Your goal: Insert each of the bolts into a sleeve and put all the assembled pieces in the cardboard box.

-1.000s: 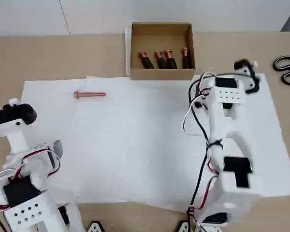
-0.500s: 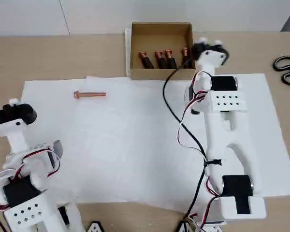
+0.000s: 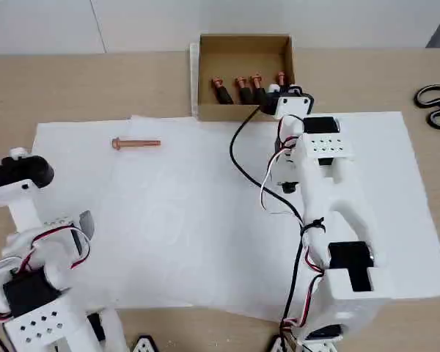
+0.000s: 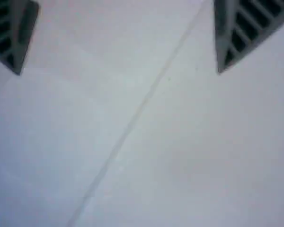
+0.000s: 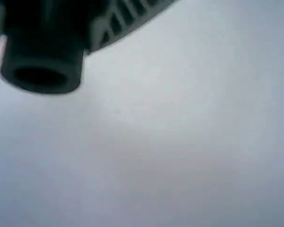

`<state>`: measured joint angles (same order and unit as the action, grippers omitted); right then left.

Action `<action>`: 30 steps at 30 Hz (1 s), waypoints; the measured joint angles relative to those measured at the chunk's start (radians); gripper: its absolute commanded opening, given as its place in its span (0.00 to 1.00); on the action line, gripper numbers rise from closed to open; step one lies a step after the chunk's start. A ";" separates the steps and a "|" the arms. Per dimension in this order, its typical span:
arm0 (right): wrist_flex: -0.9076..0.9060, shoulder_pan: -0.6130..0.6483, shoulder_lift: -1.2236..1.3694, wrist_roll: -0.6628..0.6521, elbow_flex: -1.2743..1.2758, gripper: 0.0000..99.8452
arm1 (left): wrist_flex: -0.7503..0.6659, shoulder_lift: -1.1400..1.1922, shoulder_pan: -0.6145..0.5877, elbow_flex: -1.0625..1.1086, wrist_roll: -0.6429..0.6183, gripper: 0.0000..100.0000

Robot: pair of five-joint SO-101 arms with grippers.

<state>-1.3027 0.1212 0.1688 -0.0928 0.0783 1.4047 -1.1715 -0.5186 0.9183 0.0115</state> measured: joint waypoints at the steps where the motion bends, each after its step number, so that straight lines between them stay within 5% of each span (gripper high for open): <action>1: 0.000 0.005 0.002 -0.003 0.000 0.05 | 0.000 0.000 0.000 0.000 0.000 0.25; 5: 0.000 0.031 0.003 -0.003 0.000 0.13 | 0.000 0.000 0.000 0.000 0.000 0.25; 30: 0.002 0.054 0.130 -0.005 -0.003 0.13 | 0.000 0.000 0.000 0.000 0.038 0.25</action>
<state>-1.3011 0.1749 0.2992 -0.0974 0.0752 1.4047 -1.1715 -0.5186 0.9183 0.0499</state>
